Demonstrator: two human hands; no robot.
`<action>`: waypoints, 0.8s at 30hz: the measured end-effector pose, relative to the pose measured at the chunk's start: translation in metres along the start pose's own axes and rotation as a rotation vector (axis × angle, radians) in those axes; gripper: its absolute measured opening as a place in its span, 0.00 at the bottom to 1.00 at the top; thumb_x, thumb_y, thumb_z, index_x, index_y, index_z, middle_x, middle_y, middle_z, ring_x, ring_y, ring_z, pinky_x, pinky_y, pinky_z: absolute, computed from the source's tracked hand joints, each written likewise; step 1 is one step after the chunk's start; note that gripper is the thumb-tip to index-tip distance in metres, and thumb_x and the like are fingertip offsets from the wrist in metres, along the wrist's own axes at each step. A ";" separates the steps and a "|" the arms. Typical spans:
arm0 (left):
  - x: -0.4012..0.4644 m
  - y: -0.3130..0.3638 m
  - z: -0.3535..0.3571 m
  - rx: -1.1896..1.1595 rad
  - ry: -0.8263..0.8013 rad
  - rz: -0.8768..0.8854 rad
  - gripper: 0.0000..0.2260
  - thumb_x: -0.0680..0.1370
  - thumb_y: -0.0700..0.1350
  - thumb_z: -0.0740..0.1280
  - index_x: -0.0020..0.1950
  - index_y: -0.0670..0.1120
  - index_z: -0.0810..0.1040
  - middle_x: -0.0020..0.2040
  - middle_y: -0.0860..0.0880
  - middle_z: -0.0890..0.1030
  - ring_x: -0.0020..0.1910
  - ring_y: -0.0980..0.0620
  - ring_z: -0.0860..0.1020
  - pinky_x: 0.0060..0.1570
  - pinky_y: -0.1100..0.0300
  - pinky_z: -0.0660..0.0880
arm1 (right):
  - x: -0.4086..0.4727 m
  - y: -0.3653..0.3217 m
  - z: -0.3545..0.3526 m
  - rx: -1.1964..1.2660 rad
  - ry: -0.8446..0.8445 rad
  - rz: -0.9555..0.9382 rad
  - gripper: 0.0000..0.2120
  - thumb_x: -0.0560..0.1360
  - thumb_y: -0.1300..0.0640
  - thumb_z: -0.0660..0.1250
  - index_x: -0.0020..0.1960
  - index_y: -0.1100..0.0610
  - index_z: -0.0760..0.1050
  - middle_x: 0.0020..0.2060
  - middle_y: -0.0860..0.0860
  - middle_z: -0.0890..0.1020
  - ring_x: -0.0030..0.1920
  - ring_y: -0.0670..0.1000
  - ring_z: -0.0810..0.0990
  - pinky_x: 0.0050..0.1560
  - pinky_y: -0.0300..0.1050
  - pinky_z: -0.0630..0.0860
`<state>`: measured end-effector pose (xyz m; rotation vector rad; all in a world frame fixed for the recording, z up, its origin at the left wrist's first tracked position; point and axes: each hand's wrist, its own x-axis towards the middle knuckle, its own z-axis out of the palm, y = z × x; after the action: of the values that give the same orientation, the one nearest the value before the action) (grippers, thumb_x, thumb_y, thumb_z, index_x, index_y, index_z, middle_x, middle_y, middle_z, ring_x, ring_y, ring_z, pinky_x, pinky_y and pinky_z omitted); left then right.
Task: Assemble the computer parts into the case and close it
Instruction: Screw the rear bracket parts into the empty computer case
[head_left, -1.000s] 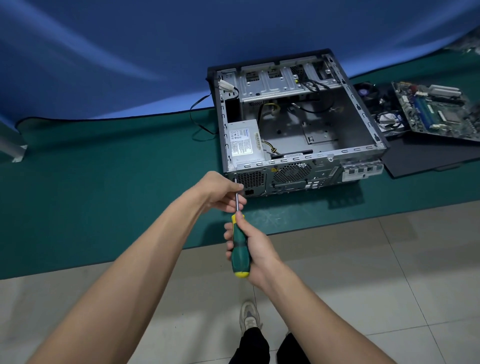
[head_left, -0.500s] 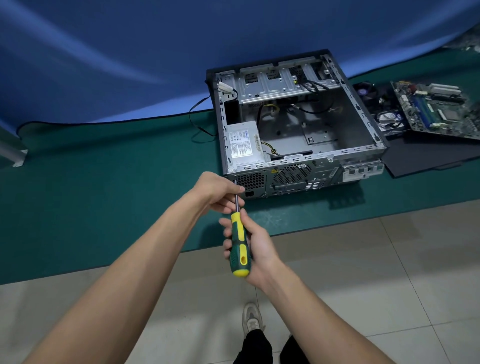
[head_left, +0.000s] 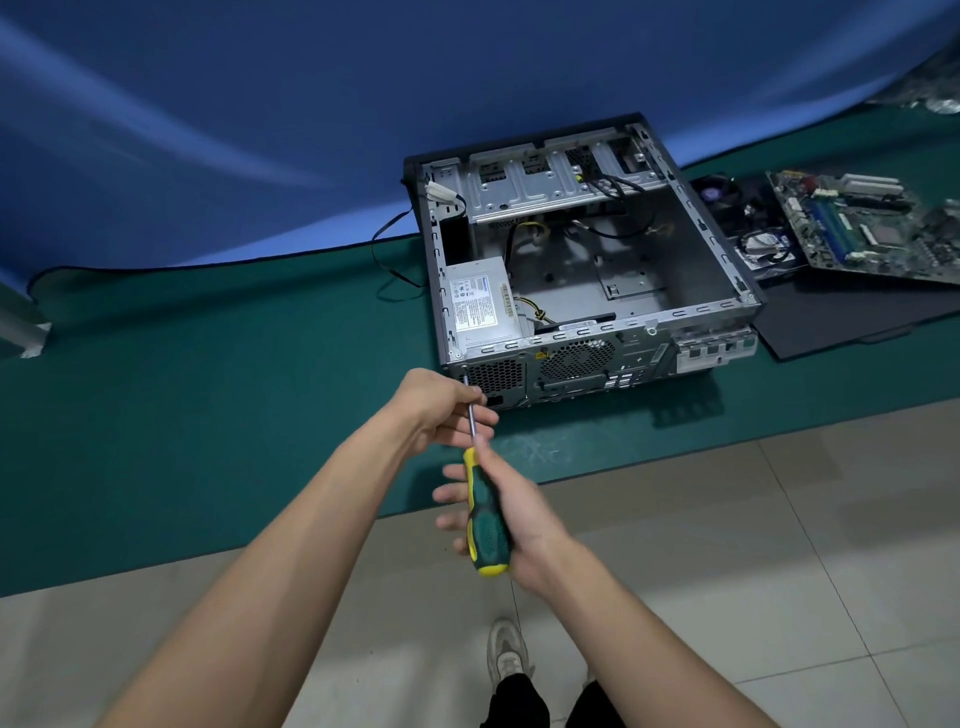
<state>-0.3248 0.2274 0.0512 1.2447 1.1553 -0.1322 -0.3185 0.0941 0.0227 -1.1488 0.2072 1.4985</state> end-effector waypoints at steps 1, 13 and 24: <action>0.001 0.000 0.001 -0.006 0.020 0.006 0.07 0.80 0.38 0.61 0.43 0.38 0.75 0.27 0.46 0.81 0.23 0.51 0.79 0.25 0.62 0.77 | 0.002 0.002 0.001 -0.109 0.101 -0.044 0.17 0.75 0.43 0.67 0.47 0.59 0.76 0.30 0.50 0.80 0.25 0.49 0.77 0.24 0.38 0.71; -0.004 -0.014 0.012 -0.462 -0.080 -0.042 0.16 0.84 0.41 0.51 0.44 0.37 0.74 0.29 0.44 0.82 0.24 0.52 0.80 0.26 0.61 0.79 | -0.001 0.001 -0.004 0.079 -0.034 0.020 0.17 0.75 0.44 0.67 0.46 0.59 0.76 0.28 0.51 0.78 0.25 0.50 0.76 0.25 0.39 0.72; -0.003 -0.018 0.004 -0.306 -0.080 0.018 0.11 0.82 0.40 0.56 0.47 0.38 0.75 0.35 0.44 0.84 0.32 0.51 0.83 0.30 0.61 0.80 | -0.003 0.004 -0.012 0.434 -0.186 0.079 0.19 0.80 0.49 0.59 0.49 0.65 0.78 0.29 0.52 0.77 0.24 0.48 0.75 0.24 0.37 0.71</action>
<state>-0.3350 0.2157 0.0412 0.9697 1.0505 0.0090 -0.3159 0.0832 0.0171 -0.6579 0.4304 1.5252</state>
